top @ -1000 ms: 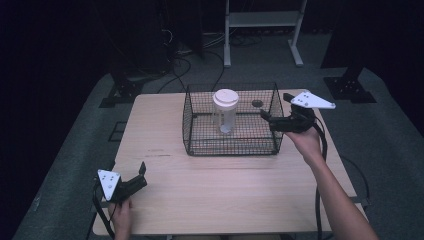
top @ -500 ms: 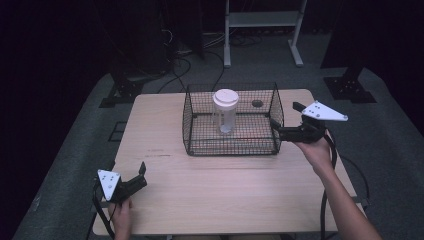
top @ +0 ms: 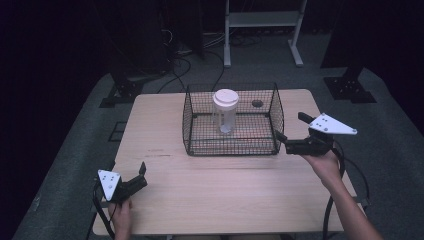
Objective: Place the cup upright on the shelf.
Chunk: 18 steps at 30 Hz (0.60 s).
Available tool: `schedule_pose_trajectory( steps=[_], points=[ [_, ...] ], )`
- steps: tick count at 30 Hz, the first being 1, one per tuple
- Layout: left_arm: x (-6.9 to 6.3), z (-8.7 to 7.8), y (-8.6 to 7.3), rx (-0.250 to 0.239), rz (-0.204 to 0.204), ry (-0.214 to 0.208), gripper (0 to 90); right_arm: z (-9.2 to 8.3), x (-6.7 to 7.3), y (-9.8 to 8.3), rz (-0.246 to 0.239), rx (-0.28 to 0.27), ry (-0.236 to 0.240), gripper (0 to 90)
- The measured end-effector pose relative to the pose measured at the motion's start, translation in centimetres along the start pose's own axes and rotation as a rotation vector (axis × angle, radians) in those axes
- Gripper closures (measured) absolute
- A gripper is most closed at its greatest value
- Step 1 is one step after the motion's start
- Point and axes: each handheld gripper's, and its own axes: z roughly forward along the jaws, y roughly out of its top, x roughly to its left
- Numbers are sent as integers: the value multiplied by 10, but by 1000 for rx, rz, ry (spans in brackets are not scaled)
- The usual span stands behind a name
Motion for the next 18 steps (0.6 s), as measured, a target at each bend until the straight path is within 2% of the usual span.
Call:
schedule_pose_trajectory(
  steps=[9, 18],
  points=[
    [1, 0, 0, 1, -4, 1, 0, -11, 2, -18, 18, 13, -1, 16],
    [1, 0, 0, 1, -5, 1, 0, -22, 9, -32, 33, 3, 3, 15]
  ],
)
